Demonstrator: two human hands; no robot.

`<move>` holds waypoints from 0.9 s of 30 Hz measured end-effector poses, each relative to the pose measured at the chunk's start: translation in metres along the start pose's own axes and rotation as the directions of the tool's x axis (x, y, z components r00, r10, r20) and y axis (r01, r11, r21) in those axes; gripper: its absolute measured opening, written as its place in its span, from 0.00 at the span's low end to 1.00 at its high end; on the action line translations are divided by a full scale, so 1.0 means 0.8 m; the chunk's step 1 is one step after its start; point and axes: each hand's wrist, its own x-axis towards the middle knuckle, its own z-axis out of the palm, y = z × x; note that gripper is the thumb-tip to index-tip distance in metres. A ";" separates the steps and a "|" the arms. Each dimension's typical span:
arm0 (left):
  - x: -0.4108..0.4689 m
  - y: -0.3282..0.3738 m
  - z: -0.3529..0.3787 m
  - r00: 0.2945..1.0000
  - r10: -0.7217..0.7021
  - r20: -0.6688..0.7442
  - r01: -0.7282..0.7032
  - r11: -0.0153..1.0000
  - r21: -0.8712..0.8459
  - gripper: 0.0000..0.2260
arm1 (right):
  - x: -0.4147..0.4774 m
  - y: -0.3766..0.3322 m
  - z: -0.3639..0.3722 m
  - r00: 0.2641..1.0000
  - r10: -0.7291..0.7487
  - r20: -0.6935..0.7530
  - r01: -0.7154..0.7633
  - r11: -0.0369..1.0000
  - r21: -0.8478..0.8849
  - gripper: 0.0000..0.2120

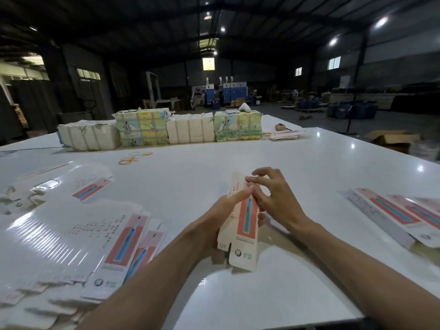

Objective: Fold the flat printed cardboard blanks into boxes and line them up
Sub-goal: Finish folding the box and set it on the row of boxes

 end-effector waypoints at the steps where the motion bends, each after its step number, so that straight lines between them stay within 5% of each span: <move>1: 0.000 0.000 0.002 1.000 -0.001 0.007 0.002 1.000 -0.026 0.31 | 0.001 -0.001 -0.001 1.000 0.004 -0.002 -0.004 1.000 0.007 0.12; 6: 0.000 0.005 -0.001 0.997 0.061 -0.051 -0.065 0.994 -0.083 0.30 | -0.001 -0.012 -0.004 1.000 0.018 0.009 -0.019 0.992 0.126 0.02; 10: -0.005 0.006 -0.005 0.996 0.057 -0.063 -0.062 0.993 -0.096 0.34 | 0.002 -0.020 0.000 0.999 -0.018 -0.045 0.022 0.995 0.099 0.16; 14: -0.011 0.005 0.000 0.999 0.026 -0.023 -0.029 0.989 -0.148 0.32 | 0.005 -0.016 -0.004 0.999 -0.039 -0.003 0.039 0.999 -0.019 0.18; 27: -0.005 0.010 -0.003 0.990 -0.034 0.136 0.051 0.991 -0.121 0.35 | 0.018 -0.032 -0.030 0.971 0.238 0.018 -0.227 0.897 0.380 0.06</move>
